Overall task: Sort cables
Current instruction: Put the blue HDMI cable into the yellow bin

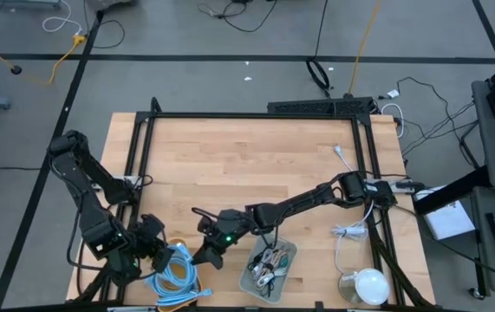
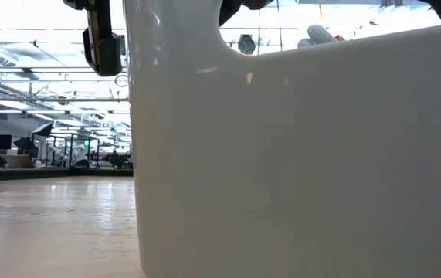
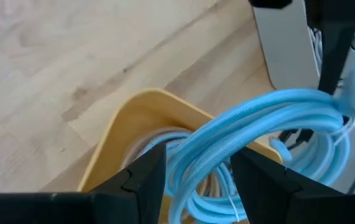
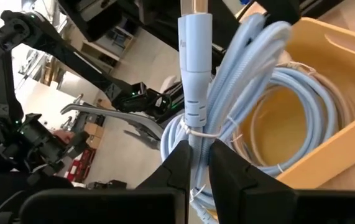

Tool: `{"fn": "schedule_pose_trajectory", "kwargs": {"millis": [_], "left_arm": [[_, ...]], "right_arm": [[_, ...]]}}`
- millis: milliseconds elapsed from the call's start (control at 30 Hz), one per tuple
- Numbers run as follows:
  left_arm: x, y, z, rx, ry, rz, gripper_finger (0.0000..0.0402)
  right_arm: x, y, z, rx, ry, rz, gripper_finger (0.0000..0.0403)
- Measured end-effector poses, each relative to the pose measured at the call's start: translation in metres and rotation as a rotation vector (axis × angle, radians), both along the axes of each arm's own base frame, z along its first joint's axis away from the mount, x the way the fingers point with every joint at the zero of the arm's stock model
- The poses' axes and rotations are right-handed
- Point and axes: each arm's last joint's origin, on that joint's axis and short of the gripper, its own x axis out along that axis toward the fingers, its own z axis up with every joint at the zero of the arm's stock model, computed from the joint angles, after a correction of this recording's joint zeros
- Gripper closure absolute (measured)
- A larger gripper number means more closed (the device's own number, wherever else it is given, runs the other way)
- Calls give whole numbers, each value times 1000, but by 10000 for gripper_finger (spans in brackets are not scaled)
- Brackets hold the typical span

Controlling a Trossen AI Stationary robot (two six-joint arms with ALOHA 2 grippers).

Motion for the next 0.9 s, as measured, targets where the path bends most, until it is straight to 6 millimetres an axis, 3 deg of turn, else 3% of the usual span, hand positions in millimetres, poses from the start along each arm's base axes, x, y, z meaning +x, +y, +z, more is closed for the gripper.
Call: {"fn": "schedule_pose_trajectory", "kwargs": {"millis": [333,500,900], "left_arm": [[0,9,1,116,-134,127,220],[-3,4,0,68,-80,90,225],[-26,-23,4,-128,-65,-4,394]], "right_arm": [[0,1,2,14,-13,14,377],[-1,4,2,19,2,35,377],[-2,6,2,23,4,42,377]]}}
